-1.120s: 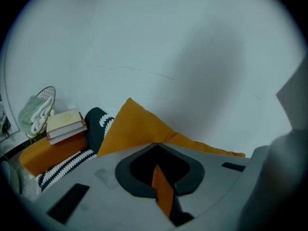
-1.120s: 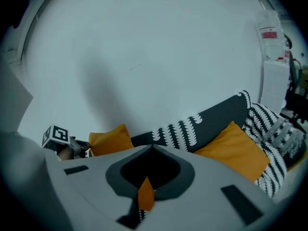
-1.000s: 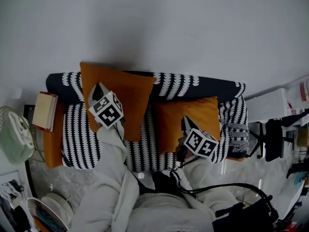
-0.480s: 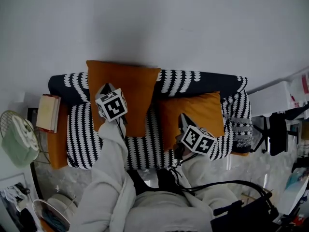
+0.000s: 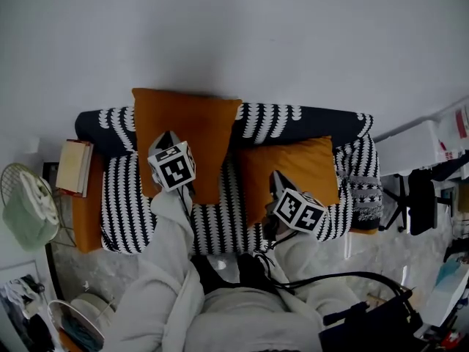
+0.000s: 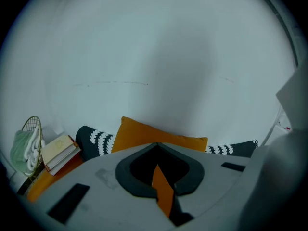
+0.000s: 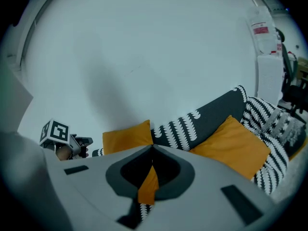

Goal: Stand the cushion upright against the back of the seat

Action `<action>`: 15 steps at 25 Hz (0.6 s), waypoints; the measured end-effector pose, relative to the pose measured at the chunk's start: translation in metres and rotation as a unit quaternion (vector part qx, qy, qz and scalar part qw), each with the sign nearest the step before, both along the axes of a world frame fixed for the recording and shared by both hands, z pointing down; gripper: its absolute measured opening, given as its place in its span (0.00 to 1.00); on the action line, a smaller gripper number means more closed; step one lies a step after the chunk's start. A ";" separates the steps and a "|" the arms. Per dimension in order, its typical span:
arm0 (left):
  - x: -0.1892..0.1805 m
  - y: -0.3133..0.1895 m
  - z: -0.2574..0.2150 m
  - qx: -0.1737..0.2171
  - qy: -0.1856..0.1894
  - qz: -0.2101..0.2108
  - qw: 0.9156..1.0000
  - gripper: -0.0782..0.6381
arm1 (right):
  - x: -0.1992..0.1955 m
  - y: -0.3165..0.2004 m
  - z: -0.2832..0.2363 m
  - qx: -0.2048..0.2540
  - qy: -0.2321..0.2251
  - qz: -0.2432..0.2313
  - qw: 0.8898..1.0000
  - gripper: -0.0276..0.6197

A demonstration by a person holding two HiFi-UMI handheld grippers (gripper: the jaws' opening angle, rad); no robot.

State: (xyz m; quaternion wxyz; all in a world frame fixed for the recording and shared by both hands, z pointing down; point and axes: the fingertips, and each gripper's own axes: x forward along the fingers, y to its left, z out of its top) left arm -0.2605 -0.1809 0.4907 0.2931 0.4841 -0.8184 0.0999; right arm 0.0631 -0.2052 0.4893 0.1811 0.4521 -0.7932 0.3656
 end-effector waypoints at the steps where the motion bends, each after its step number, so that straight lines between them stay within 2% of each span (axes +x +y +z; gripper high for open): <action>1: 0.005 0.003 -0.002 0.001 0.000 0.005 1.000 0.12 | 0.001 0.001 -0.002 0.002 -0.002 0.000 1.000 0.14; 9: 0.048 0.022 -0.024 0.013 -0.006 0.034 0.999 0.12 | 0.015 0.011 -0.015 0.017 -0.019 -0.004 1.000 0.14; 15: 0.093 0.037 -0.045 0.026 -0.013 0.055 0.998 0.12 | 0.031 0.012 -0.032 0.035 -0.039 -0.016 0.998 0.14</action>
